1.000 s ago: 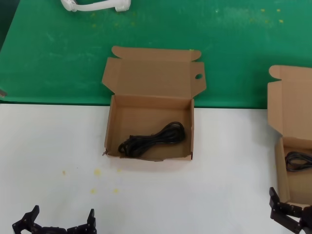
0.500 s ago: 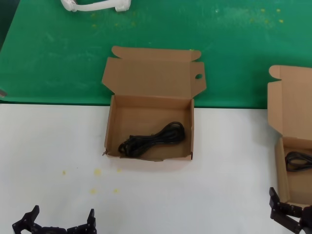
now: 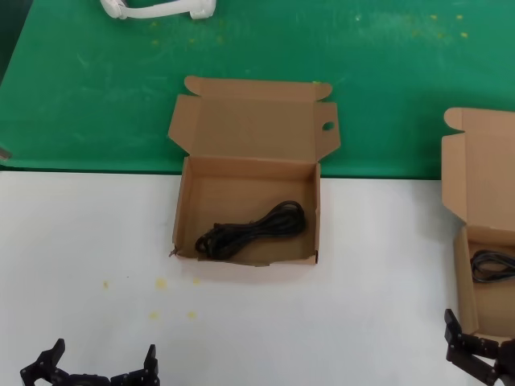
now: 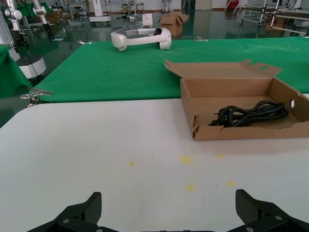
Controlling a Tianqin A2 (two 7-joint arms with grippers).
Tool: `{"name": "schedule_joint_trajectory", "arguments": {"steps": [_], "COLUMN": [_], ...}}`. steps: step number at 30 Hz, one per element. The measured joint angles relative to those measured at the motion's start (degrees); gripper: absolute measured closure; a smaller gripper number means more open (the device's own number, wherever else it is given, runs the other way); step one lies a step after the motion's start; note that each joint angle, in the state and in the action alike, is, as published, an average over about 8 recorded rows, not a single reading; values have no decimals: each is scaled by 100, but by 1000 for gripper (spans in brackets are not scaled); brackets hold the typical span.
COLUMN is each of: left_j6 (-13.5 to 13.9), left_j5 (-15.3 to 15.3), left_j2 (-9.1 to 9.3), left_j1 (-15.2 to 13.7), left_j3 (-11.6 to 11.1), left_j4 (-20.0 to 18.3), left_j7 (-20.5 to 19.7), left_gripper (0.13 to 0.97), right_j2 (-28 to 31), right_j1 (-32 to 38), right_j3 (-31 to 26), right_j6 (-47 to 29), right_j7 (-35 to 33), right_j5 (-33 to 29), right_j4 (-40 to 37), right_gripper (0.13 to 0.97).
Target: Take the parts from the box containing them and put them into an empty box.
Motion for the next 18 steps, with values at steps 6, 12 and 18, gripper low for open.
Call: {"name": "schedule_joint_trajectory", "arguments": {"steps": [6, 12, 18], "left_j6": [0, 0, 0], "left_j5": [0, 0, 0], "left_j2": [0, 0, 0], "left_j1": [0, 0, 0], "left_j3": [0, 0, 0], "left_j4": [0, 0, 0], "left_j7": [0, 0, 0], "left_gripper": [132, 132, 132], "right_j2": [0, 0, 0], "right_j1": [0, 0, 0], "right_j3": [0, 0, 0], "right_j6": [0, 0, 0], "right_j7": [0, 0, 0], "right_j5": [0, 0, 0], "right_j4": [0, 0, 0], "right_gripper": [129, 129, 129]}}
